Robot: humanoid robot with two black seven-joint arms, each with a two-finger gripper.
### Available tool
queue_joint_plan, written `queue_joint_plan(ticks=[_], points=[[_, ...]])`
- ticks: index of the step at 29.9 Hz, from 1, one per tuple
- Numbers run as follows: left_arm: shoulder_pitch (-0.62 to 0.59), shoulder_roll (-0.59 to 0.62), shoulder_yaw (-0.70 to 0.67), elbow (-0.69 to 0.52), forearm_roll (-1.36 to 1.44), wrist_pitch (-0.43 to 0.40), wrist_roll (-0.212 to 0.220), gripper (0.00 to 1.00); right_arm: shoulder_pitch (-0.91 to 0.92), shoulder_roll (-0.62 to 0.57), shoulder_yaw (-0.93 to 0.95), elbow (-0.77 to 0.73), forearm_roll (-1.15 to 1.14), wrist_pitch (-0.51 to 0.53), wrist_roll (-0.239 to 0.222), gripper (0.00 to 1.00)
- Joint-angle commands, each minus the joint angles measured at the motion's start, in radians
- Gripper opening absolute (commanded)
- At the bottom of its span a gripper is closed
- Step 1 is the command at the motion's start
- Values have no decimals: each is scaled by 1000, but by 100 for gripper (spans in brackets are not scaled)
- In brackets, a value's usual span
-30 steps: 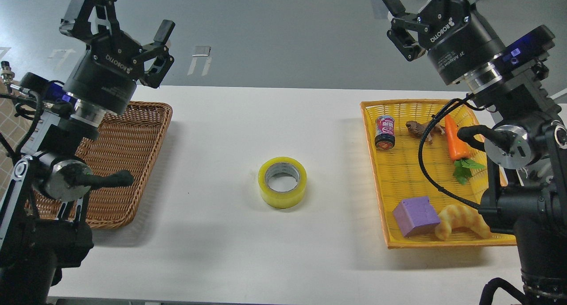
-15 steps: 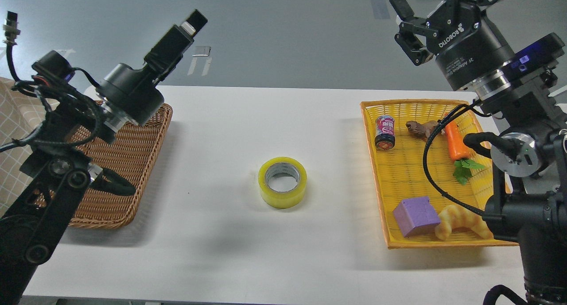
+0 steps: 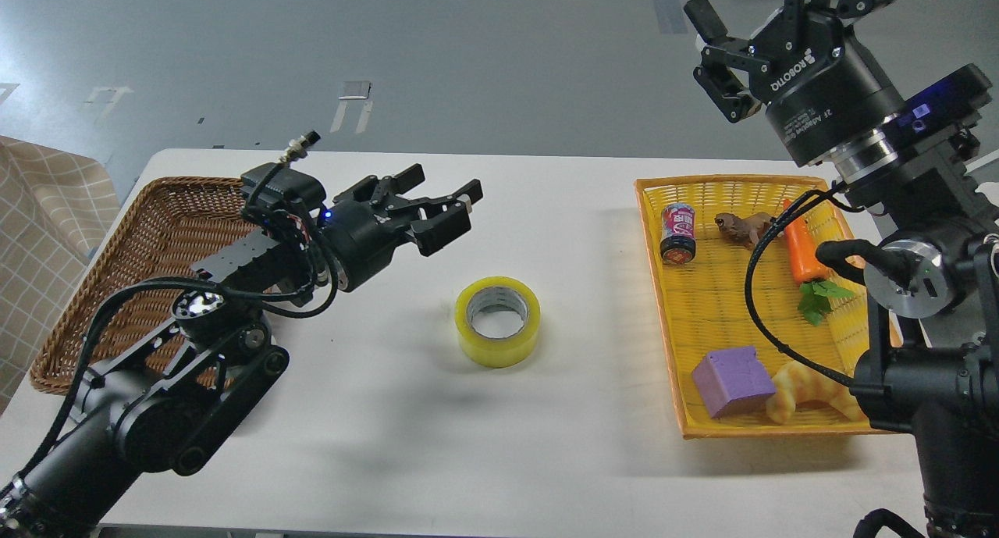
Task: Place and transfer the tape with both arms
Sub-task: 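Reach the left gripper toward the tape roll on the table, then hook the left gripper into the tape roll and grasp it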
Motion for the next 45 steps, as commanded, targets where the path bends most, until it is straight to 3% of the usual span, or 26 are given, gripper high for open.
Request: queue_joint_plan(ticks=[1, 4, 10, 29, 45], points=[[-14, -40, 65, 10, 0, 17, 31, 98, 1, -2, 0, 0, 0, 1, 0, 100], [-6, -66, 108, 44, 0, 54, 64, 98, 1, -6, 0, -2, 0, 1, 0, 100], [-8, -80, 177, 122, 0, 172, 70, 98, -1, -8, -1, 0, 0, 1, 0, 100], [-5, -174, 220, 278, 0, 236, 70, 98, -20, -9, -4, -6, 0, 1, -1, 100], [-100, -132, 381, 446, 0, 407, 68, 98, -42, -26, -3, -3, 0, 1, -1, 100]])
